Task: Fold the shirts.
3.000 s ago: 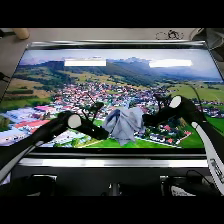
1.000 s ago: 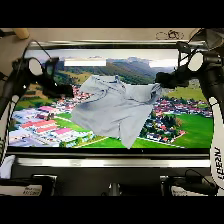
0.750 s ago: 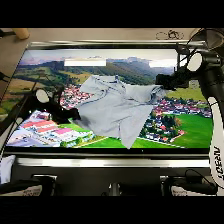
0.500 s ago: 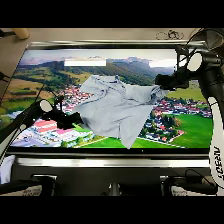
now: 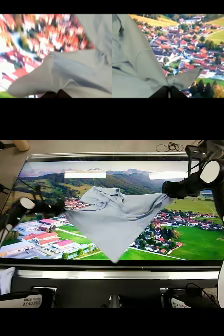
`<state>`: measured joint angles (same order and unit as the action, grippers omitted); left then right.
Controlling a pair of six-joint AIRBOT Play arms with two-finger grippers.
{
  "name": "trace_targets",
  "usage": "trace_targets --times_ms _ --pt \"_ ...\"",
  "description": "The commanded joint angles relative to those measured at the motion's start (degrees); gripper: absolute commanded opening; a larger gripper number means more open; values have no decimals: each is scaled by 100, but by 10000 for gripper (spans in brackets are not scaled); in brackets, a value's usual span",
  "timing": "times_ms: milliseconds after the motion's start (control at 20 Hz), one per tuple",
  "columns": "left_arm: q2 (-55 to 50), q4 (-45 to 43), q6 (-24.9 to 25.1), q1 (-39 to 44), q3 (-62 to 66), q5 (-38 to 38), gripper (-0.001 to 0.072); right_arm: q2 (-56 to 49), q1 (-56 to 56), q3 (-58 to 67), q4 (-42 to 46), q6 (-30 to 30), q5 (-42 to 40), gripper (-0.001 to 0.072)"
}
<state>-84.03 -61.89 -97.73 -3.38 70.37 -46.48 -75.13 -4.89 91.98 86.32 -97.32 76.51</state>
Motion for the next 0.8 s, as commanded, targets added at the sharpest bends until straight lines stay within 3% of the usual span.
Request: trace_targets --times_ms 0,150,200,250,350,450,550,750 --pt "-420 -131 120 -656 1545 -501 24 398 -4 -286 -343 -474 859 18" --pt "-1088 -9 120 -566 1932 -1126 46 863 -4 -1731 -1222 -557 -79 18" --pt "-1226 127 133 -496 1932 -1394 304 918 -4 -2164 -1309 -560 -352 18" --pt "-1294 201 136 -446 1932 -1735 689 914 -4 -2406 -1338 -555 -428 18" --pt "-1209 35 752 -422 1928 -2787 720 905 -4 -2522 -1270 -494 -457 18" --pt "-861 -669 920 -382 1727 -3587 720 905 -2 -2522 -1213 -369 -579 18" --pt "-66 -815 929 -361 715 -3473 720 905 -4 -2522 -1198 -299 -603 18" --pt "1300 374 931 -76 -2371 -2326 720 901 -4 -2522 -1200 -98 -623 18"
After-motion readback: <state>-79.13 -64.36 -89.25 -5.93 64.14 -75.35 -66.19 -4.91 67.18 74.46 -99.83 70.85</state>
